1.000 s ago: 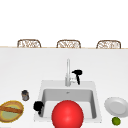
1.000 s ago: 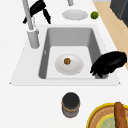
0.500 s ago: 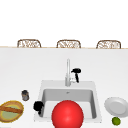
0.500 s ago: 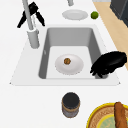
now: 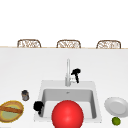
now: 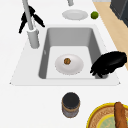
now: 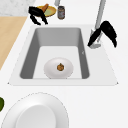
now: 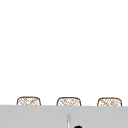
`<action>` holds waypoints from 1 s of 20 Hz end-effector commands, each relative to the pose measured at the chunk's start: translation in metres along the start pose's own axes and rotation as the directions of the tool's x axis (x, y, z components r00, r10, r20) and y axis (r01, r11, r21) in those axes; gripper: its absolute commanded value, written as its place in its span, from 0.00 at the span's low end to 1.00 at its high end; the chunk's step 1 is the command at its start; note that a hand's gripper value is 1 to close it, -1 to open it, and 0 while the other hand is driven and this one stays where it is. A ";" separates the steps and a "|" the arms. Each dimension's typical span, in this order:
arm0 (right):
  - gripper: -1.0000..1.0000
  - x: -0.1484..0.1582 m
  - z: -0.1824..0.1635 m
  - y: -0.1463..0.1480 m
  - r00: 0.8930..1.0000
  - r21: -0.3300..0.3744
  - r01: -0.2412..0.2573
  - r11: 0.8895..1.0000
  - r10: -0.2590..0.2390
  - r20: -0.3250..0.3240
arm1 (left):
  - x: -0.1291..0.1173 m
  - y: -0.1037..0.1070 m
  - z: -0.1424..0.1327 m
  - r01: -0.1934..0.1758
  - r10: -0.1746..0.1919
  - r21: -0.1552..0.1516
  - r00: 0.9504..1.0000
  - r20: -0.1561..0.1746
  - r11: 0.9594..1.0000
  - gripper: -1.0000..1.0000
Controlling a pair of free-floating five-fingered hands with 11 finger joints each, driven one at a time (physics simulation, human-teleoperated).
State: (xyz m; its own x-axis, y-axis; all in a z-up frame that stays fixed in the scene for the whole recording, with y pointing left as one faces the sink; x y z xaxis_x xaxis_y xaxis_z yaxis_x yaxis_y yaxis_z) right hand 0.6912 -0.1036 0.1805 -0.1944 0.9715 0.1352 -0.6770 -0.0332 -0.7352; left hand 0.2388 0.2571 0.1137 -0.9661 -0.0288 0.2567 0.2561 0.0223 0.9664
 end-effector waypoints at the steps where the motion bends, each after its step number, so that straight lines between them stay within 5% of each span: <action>1: 0.00 -0.006 -0.023 0.001 0.999 0.057 -0.028 0.998 0.030 -0.035 | 0.000 0.000 0.000 0.000 0.000 0.000 1.000 0.000 1.000 0.50; 5: 0.00 -0.006 -0.013 0.005 1.000 0.137 0.005 0.991 -0.003 -0.012 | 0.000 0.000 0.000 0.000 0.000 0.000 1.000 0.000 1.000 0.50; 6: 1.00 -0.010 -0.005 0.006 1.000 0.131 0.010 0.991 -0.011 0.012 | 0.000 0.000 0.000 0.000 0.000 0.000 1.000 0.000 1.000 0.50; 8: 1.00 -0.019 0.001 0.008 0.999 0.100 0.014 0.995 -0.019 0.042 | 0.000 0.000 0.000 0.000 0.000 0.000 1.000 0.000 1.000 0.50; 12: 1.00 -0.031 -0.007 0.009 0.987 0.180 0.070 0.981 -0.094 0.128 | 0.000 0.000 0.000 0.000 0.000 0.000 1.000 0.000 1.000 0.50; 20: 1.00 -0.035 -0.011 0.016 0.978 0.172 0.123 0.977 -0.148 0.144 | 0.000 0.000 0.000 0.000 0.000 0.000 1.000 0.000 1.000 0.50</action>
State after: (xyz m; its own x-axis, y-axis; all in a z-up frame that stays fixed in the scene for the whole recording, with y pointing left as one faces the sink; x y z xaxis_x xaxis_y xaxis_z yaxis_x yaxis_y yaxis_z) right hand 0.7012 -0.1118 0.1746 -0.1895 0.9383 0.2892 -0.7966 0.0253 -0.6040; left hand 0.2388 0.2571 0.1137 -0.9661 -0.0288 0.2567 0.2561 0.0223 0.9664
